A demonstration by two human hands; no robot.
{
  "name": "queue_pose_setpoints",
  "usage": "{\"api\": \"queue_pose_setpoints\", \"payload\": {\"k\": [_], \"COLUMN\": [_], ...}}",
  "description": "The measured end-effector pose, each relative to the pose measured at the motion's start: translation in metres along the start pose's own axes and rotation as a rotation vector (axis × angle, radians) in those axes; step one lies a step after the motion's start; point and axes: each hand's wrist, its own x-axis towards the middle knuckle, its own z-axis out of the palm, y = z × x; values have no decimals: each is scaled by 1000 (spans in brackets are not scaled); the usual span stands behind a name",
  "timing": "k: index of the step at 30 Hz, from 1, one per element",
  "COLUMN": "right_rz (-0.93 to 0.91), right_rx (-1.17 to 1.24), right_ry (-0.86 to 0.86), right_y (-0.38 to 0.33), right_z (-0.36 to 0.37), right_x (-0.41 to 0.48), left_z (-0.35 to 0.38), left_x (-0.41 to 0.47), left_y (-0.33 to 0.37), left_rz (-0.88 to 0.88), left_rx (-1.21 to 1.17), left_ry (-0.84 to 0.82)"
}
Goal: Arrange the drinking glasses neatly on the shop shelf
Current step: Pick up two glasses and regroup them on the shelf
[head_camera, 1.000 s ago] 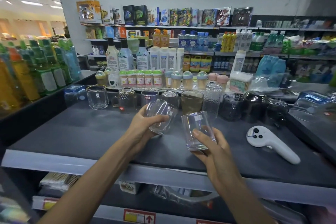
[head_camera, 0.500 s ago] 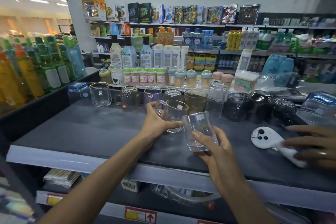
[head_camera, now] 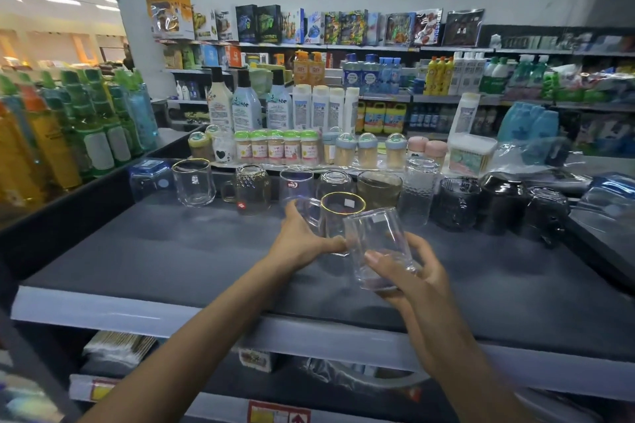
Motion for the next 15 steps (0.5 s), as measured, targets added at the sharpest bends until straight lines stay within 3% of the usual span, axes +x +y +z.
{"api": "queue_pose_setpoints", "payload": {"k": [5, 9, 12, 15], "right_rz": [-24, -27, -22, -47], "right_rx": [-31, -46, -60, -87], "right_ry": [1, -5, 10, 50], "right_y": [16, 29, 37, 42], "right_z": [53, 108, 139, 156], "right_x": [-5, -3, 5, 12], "left_z": [-55, -108, -136, -147], "left_x": [-29, -49, -49, -39], "left_y": [0, 0, 0, -2], "left_rz": [81, 24, 111, 122], "left_rx": [-172, -484, -375, -296], "left_ry": [11, -232, -298, -254]}}
